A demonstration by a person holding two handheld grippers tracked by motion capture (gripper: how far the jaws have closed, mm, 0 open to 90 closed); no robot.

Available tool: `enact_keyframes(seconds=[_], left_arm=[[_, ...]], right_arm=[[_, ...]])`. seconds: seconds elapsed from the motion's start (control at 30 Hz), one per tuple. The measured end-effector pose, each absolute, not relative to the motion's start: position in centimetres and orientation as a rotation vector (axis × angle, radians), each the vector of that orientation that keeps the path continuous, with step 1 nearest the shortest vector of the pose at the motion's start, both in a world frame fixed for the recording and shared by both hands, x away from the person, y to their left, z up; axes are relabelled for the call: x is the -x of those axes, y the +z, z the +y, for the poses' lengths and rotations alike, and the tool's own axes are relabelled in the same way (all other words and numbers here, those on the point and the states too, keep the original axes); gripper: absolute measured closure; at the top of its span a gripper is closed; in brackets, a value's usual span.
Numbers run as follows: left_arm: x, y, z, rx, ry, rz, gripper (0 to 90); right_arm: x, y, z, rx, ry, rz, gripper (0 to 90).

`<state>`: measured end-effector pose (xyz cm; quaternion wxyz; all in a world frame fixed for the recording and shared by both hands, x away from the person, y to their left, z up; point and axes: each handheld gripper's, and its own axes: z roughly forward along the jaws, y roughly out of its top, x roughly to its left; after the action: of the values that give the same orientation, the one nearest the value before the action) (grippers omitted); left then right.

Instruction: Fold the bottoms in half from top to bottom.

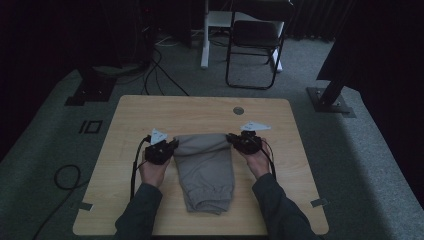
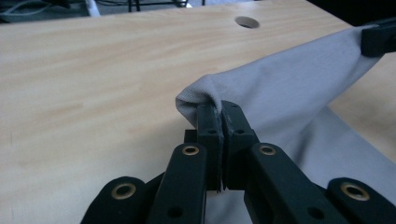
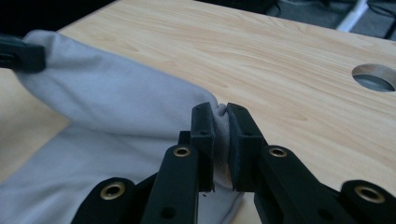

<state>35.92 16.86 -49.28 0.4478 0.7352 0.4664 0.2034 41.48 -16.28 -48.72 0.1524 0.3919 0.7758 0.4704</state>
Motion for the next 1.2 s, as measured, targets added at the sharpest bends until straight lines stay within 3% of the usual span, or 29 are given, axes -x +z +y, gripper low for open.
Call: enact_keyframes(seconds=[0.17, 0.27, 0.4, 0.53, 1.2], left_arm=[[-32.7, -50.1, 17.0, -1.864, 0.48, 1.143, 88.3], [-31.6, -51.6, 16.7, -1.911, 0.43, 1.184, 88.3], [-31.2, -54.2, 15.6, -2.034, 0.458, 1.216, 88.2], [-31.4, -54.3, 15.1, -2.069, 0.494, 1.216, 88.2], [-35.8, -54.8, 15.7, -1.999, 0.52, 1.291, 88.3]], right_arm=[[-37.9, -48.7, -16.8, -1.05, 1.367, 2.275, 82.5], [-35.8, -50.2, -16.5, -1.017, 1.311, 2.348, 82.4], [-34.5, -53.0, -16.2, -1.033, 1.187, 2.432, 82.3], [-34.8, -54.4, -16.1, -1.072, 1.134, 2.469, 82.2], [-39.7, -54.6, -14.7, -1.106, 1.084, 2.416, 81.8]])
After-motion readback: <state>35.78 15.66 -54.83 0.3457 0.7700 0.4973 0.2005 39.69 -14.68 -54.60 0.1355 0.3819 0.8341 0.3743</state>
